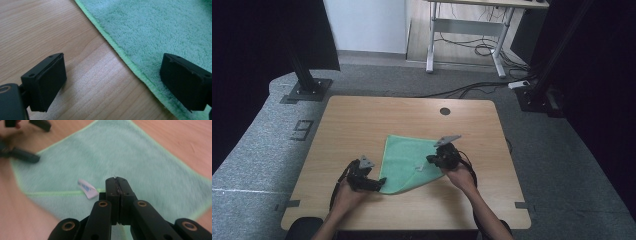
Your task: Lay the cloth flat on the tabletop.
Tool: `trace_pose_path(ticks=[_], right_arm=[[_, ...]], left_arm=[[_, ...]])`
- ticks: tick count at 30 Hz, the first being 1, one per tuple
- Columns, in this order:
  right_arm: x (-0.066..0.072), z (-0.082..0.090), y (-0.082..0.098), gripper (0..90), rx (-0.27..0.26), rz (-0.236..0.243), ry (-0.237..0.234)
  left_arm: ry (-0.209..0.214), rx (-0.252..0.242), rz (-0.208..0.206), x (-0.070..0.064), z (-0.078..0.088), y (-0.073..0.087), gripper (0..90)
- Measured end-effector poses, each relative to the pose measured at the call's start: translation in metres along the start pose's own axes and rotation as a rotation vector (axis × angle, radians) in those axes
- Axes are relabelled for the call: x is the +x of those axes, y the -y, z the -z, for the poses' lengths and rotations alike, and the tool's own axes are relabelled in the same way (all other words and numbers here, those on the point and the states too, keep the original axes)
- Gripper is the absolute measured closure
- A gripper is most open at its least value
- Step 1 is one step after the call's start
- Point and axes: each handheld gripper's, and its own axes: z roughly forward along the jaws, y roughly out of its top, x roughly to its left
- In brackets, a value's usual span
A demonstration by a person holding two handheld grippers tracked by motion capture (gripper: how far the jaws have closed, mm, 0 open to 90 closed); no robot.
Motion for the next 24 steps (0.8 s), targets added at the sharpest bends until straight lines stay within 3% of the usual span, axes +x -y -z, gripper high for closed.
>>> trace_pose_path(ticks=[8,16,18,21,24], right_arm=[[0.011,0.041,0.057,87.9,-0.03,-0.053,-0.03],[0.025,0.055,0.106,85.4,-0.019,-0.107,-0.071],[0.028,0.061,0.112,78.7,-0.007,-0.103,-0.065],[0.027,0.071,0.112,74.5,-0.032,-0.118,-0.051],[0.022,0.071,0.102,64.9,-0.045,-0.117,0.004]], left_arm=[[-0.001,-0.001,0.004,0.0,0.0,0.0,6.9],[-0.005,-0.002,0.009,-0.001,0.0,0.0,7.0],[-0.005,-0.002,0.009,-0.001,0.0,0.0,7.1],[-0.007,0.001,0.008,-0.002,0.0,0.0,7.1],[-0.004,-0.008,-0.015,-0.005,0.004,-0.003,8.0]])
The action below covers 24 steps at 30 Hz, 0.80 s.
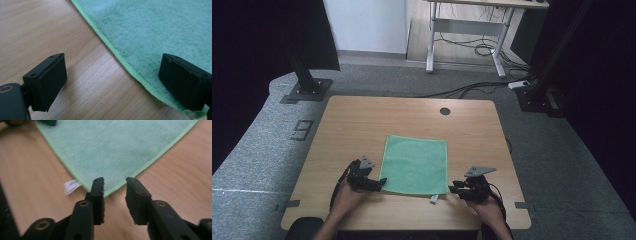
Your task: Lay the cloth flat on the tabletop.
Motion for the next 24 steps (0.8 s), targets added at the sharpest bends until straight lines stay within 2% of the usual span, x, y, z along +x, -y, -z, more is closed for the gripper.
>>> trace_pose_path(ticks=[3,7,9,10,13,15,19,24], right_arm=[[0.0,-0.016,-0.007,55.5,0.012,0.002,0.028],[0.005,-0.035,-0.007,46.2,0.061,0.032,0.072],[0.009,-0.039,-0.001,43.1,0.107,0.074,0.127],[0.009,-0.039,0.002,41.4,0.117,0.079,0.141],[0.009,-0.037,0.007,40.9,0.093,0.073,0.153],[0.009,-0.037,0.006,40.0,0.094,0.083,0.16],[0.007,-0.038,0.004,39.7,0.097,0.105,0.183],[-0.005,-0.04,0.001,39.3,0.085,0.079,0.187]], left_arm=[[0.011,-0.025,-0.003,-0.002,0.008,-0.001,8.0],[0.005,-0.008,-0.005,-0.001,0.013,0.005,8.0],[0.002,0.0,-0.005,-0.002,0.015,0.009,8.0],[0.002,0.0,-0.003,-0.002,0.016,0.01,8.0],[-0.004,0.016,-0.013,-0.005,0.017,0.015,8.0],[-0.028,0.035,-0.033,-0.009,0.014,0.015,8.0],[-0.041,0.026,-0.035,-0.011,0.01,0.011,7.9],[-0.042,0.02,-0.015,-0.007,0.004,0.007,7.3]])
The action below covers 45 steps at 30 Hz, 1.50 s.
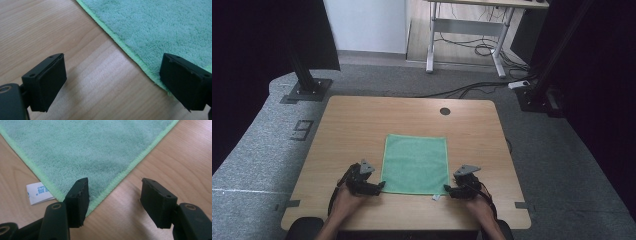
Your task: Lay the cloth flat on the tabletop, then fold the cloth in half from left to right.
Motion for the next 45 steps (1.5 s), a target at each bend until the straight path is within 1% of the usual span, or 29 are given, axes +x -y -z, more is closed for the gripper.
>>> trace_pose_path(ticks=[4,6,8,10,11,13,15,17,19,20,22,26,27,29,31,33,34,36,45], right_arm=[[-0.005,-0.001,-0.001,39.3,0.002,-0.019,-0.016],[-0.005,-0.001,-0.001,37.7,0.004,-0.016,-0.017],[-0.007,0.002,-0.001,34.5,-0.005,-0.018,-0.014],[-0.01,0.006,-0.001,31.3,-0.03,-0.035,-0.014],[-0.015,0.011,0.001,25.0,-0.045,-0.052,0.0],[-0.017,0.012,0.002,23.7,-0.05,-0.059,0.004],[-0.022,0.014,0.006,18.4,-0.057,-0.067,0.021],[-0.026,0.014,0.009,14.0,-0.055,-0.076,0.041],[-0.031,0.014,0.013,12.6,-0.052,-0.082,0.057],[-0.033,0.014,0.015,7.9,-0.055,-0.086,0.077],[-0.036,0.014,0.017,0.6,-0.055,-0.097,0.102],[-0.041,0.012,0.024,0.0,-0.055,-0.114,0.109],[-0.041,0.011,0.024,0.0,-0.051,-0.116,0.109],[-0.042,0.009,0.026,0.0,-0.038,-0.116,0.11],[-0.041,0.007,0.026,0.0,-0.027,-0.107,0.112],[-0.041,0.006,0.026,0.0,-0.029,-0.12,0.099],[-0.042,0.005,0.027,0.0,-0.035,-0.134,0.094],[-0.042,0.004,0.028,0.0,-0.054,-0.141,0.101],[-0.042,0.004,0.028,0.0,-0.055,-0.142,0.103]], left_arm=[[-0.001,0.002,-0.006,-0.001,0.001,-0.001,7.9],[0.003,-0.001,-0.023,-0.003,0.004,-0.001,7.7],[0.017,-0.021,-0.025,-0.003,0.011,-0.002,6.4],[0.036,-0.041,-0.025,0.0,0.019,-0.002,6.3],[0.042,-0.044,-0.022,0.002,0.022,-0.001,5.7],[0.04,-0.044,-0.016,0.007,0.026,0.003,5.4],[0.031,-0.034,-0.012,0.013,0.029,0.007,5.2],[0.014,-0.011,-0.022,0.017,0.031,0.012,3.0],[-0.009,0.009,-0.029,0.021,0.032,0.018,1.6],[-0.007,0.015,-0.026,0.022,0.032,0.02,0.9],[0.001,0.015,-0.014,0.025,0.032,0.023,0.2],[0.017,0.006,0.008,0.03,0.029,0.027,0.0],[0.03,0.006,0.016,0.032,0.027,0.028,0.0],[0.04,-0.001,0.022,0.034,0.025,0.03,0.0],[0.042,-0.003,0.017,0.034,0.022,0.031,0.0],[0.045,0.007,0.012,0.034,0.021,0.031,0.0],[0.045,0.007,0.011,0.034,0.02,0.031,0.0],[0.049,0.01,0.014,0.034,0.02,0.031,0.0],[0.044,0.012,0.026,0.035,0.02,0.031,0.0]])
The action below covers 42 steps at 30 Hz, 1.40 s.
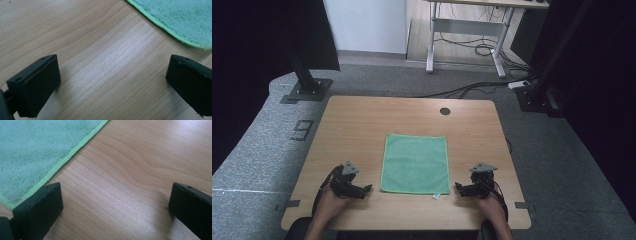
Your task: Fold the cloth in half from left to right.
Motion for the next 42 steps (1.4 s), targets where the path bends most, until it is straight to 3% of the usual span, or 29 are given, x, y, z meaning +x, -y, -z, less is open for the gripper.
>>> trace_pose_path(ticks=[10,19,27,36,42], right_arm=[[0.001,0.0,0.0,0.0,0.003,-0.004,0.005],[0.006,0.002,-0.003,0.6,0.015,-0.005,-0.017],[0.017,0.004,-0.01,1.2,-0.002,0.013,-0.032],[0.03,0.005,-0.017,1.6,-0.01,0.032,-0.049],[0.037,0.002,-0.019,1.7,-0.003,0.048,-0.063]], left_arm=[[-0.03,-0.002,0.035,0.0,-0.002,-0.002,0.0],[-0.022,0.008,0.042,0.004,-0.004,-0.008,0.0],[-0.022,-0.034,0.02,0.008,-0.009,-0.036,0.0],[-0.021,-0.061,0.001,0.011,-0.043,-0.077,0.0],[-0.054,-0.049,0.005,0.017,-0.06,-0.084,0.0]])
